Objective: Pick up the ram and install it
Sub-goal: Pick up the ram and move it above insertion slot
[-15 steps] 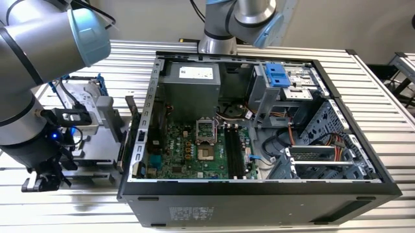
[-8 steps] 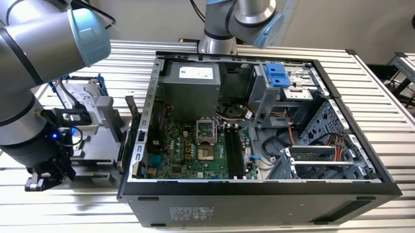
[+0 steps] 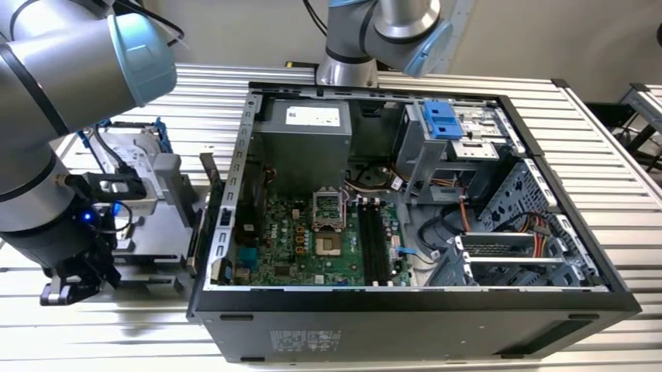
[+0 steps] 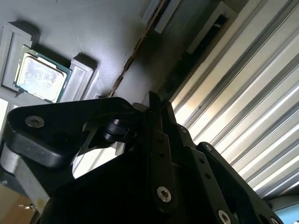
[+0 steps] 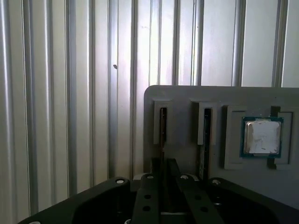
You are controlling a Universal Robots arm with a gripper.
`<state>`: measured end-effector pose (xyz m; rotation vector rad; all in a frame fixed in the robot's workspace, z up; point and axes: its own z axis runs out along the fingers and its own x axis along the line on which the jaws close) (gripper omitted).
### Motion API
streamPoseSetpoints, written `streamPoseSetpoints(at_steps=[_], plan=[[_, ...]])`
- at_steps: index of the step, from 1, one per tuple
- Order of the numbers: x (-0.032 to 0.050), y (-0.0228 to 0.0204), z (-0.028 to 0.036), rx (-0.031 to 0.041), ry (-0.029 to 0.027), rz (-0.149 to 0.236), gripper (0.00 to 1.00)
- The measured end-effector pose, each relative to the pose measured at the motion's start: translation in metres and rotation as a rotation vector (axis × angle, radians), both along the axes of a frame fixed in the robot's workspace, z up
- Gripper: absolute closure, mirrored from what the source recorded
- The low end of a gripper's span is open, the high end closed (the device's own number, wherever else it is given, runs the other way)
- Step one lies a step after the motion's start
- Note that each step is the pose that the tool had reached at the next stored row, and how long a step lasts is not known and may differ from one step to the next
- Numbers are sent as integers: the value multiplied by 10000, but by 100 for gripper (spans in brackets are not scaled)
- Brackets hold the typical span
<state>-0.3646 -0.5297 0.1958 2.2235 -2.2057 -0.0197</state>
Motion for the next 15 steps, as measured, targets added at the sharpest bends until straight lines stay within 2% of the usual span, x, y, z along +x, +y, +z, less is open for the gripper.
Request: streamPoseSetpoints(at_steps=[3,4,15], plan=[[0,0,0,0,0,22,0],[0,0,0,-2,1,30,100],[0,0,0,0,0,117,100]])
